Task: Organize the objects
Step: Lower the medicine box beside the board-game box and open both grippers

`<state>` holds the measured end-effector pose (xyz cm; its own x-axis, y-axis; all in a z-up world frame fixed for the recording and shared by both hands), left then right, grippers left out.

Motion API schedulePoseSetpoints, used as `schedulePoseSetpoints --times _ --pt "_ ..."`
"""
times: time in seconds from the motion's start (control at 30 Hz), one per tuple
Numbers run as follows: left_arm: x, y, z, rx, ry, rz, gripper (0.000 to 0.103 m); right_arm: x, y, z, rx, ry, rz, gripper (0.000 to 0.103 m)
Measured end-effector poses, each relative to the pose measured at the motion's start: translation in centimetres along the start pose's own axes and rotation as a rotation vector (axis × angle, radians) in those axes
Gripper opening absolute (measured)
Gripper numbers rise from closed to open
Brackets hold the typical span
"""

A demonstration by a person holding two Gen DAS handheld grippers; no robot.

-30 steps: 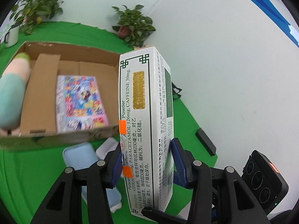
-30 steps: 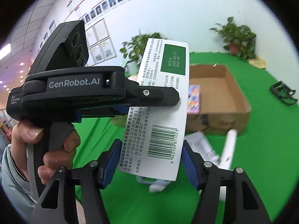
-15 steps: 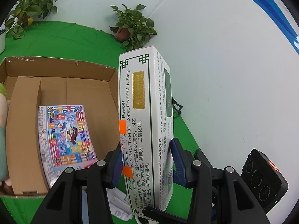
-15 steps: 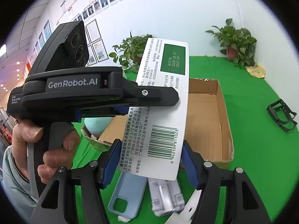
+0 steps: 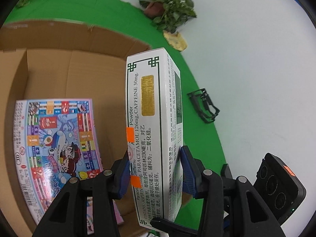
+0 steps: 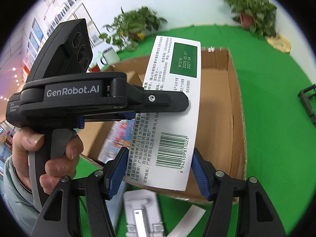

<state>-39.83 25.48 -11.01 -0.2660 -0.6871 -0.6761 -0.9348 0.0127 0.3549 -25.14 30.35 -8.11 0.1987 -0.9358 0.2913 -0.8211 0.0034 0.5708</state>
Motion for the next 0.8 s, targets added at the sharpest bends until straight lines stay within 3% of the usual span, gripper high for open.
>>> schedulePoseSetpoints --times 0.4,0.57,0.8 --pt "3.8 -0.5 2.5 0.072 0.019 -0.086 0.049 -0.7 -1.5 3.4 0.152 -0.046 -0.013 0.062" --pt "3.7 -0.3 0.8 0.041 0.03 -0.092 0.076 -0.4 -2.3 3.9 0.175 -0.085 -0.028 0.062" --pt "3.8 -0.2 -2.1 0.005 0.079 -0.065 0.077 -0.5 -2.8 3.9 0.203 -0.118 -0.008 0.062"
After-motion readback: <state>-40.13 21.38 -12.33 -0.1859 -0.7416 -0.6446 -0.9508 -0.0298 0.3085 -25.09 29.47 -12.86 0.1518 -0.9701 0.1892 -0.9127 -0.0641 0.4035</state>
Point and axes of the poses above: each gripper's, at about its wrist camera, not at the fingertips, and z roughly the way its jaws point, x to its left, y to its top, the point moved 7 cm from there along z, roughly the way its jaws point, and after that the axes turned 2 degrees about -y, right-handed, at the moved point
